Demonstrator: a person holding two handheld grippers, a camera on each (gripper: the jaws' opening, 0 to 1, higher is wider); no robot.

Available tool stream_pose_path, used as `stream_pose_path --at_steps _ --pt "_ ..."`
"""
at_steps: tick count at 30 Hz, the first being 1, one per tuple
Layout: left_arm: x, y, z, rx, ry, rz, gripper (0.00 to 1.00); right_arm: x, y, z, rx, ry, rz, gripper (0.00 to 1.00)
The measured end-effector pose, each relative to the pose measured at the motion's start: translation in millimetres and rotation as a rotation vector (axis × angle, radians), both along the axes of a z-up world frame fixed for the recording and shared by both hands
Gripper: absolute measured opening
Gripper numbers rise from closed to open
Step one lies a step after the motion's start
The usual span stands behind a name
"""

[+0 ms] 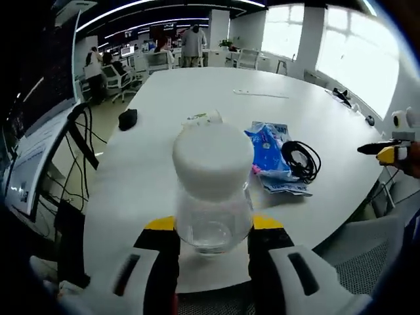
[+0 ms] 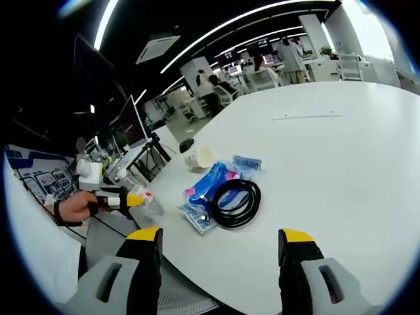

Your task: Arrange the tabletop items into an orderly group along one side of the table until the central work area is clear of visible clutter.

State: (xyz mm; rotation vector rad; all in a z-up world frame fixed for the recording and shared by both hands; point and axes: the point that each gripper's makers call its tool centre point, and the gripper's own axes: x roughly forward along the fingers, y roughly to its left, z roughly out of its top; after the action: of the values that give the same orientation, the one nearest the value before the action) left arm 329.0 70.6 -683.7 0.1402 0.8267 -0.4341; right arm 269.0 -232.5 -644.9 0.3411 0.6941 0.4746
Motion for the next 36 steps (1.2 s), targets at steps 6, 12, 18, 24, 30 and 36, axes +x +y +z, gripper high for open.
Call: stream_pose_path --at_steps 6,12,18,24,30,36 --pt "-6.8 -1.0 -1.2 0.025 -0.021 -0.01 0.39 -0.2 0.5 -1.4 0.003 0.003 -0.003 0.73" --pt "-0.2 -0.9 -3.4 0.02 -0.034 0.002 0.39 0.0 3.1 -2.4 0.001 0.006 0.005 0.73" --pt "0.8 -0.3 -8.3 -0.005 -0.014 0.042 0.39 2.6 -0.6 0.3 0.002 -0.001 -0.007 0.73" --pt "0.3 0.5 -9.7 0.0 -0.011 0.04 0.38 0.2 -4.7 -0.8 -0.002 0.004 -0.015 0.73" --pt "2.1 -1.0 -11.3 -0.076 0.013 0.097 0.39 -1.3 -3.5 -2.8 -0.005 0.01 -0.014 0.73" --pt "4.2 -1.8 -10.8 -0.08 -0.005 0.103 0.39 1.4 0.0 -1.2 -0.007 0.012 -0.005 0.73"
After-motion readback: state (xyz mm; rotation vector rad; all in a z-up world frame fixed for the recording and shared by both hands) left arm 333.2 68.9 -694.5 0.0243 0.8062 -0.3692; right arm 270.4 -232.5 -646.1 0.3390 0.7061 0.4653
